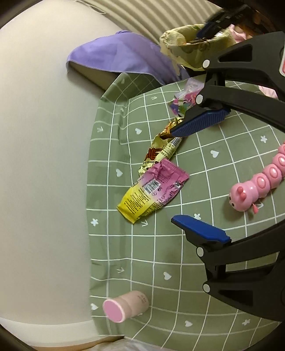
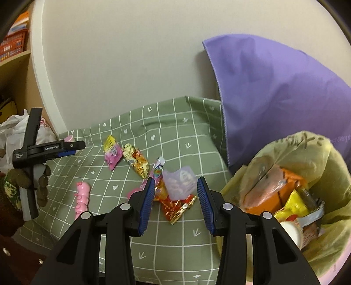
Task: Collect trash
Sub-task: 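Move both grippers back over the snacks on the table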
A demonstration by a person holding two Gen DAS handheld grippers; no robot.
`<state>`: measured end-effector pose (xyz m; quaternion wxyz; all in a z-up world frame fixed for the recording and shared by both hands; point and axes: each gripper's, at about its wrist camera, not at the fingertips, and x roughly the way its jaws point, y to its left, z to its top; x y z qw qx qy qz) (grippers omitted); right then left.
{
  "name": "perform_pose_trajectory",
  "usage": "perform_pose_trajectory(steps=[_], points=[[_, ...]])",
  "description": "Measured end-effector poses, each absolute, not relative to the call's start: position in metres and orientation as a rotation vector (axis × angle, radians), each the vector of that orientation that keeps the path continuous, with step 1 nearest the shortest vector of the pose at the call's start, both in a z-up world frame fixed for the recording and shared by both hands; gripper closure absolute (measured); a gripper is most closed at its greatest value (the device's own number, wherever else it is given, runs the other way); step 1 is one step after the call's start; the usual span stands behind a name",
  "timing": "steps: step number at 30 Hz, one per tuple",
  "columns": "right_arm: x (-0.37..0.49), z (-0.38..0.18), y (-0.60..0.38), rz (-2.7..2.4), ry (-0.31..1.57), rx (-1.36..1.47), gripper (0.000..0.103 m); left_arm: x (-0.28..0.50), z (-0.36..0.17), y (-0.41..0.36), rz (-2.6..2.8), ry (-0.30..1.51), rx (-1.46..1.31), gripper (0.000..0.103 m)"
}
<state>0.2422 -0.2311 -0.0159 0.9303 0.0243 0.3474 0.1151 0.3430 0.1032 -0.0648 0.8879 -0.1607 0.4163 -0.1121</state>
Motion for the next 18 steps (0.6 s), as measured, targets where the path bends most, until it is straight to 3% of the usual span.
perform_pose_trajectory(steps=[3, 6, 18], points=[[0.243, -0.023, -0.232, 0.230, 0.738, 0.070, 0.064, 0.356, -0.073, 0.102, -0.217, 0.891, -0.362, 0.033], [0.239, -0.029, -0.230, 0.227, 0.726, 0.065, 0.052, 0.365, -0.079, 0.092, -0.249, 0.922, -0.403, 0.033], [0.222, -0.064, -0.239, 0.183, 0.824, 0.104, 0.052, 0.357, -0.092, -0.048, -0.584, 1.026, -0.137, 0.033]])
